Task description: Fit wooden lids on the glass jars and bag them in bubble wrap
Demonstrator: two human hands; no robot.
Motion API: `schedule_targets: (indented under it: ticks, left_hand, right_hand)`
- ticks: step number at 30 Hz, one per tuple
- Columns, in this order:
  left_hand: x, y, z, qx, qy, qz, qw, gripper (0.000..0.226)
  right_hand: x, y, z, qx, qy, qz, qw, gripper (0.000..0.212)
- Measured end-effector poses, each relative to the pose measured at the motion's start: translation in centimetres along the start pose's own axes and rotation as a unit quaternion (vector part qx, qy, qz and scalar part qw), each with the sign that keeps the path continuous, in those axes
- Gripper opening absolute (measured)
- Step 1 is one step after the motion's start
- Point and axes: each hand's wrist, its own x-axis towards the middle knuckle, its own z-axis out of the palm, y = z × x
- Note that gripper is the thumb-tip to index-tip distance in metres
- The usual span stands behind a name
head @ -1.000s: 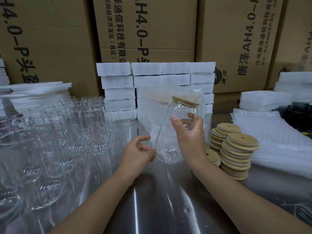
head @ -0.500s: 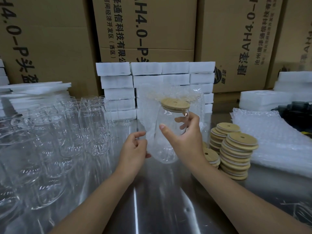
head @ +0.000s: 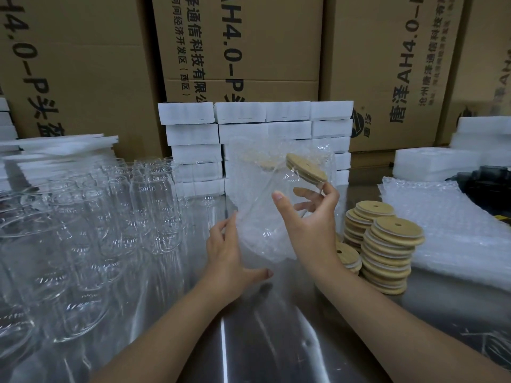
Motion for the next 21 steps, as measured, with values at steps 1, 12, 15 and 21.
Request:
schedule_targets:
  ticks: [1, 12, 15, 21]
  left_hand:
    - [0.1, -0.2, 0.0, -0.006, 0.012, -0.002, 1.000, 0.123]
    - [-0.1, 0.5, -0.6, -0.059, 0.013, 0.029, 0.998, 0.104]
    - [-0.2, 0.9, -0.8, -0.112, 0.037, 0.029, 0.993, 0.110]
    - [-0.2, 1.2, -1.1, -0.162, 0.046, 0.061, 0.984, 0.101]
  right_hand:
    - [0.0, 0.0, 0.0, 0.004, -0.003, 0.002, 1.000, 0.084]
    - [-0.9, 1.3, 0.6, -0.067, -0.073, -0.020, 0.995, 0.084]
    - [-0.9, 1.2, 0.7, -0.072, -0.077, -0.015, 0.994, 0.085]
    - [-0.9, 0.9, 0.5, -0.062, -0.063, -0.024, 0.996, 0.082]
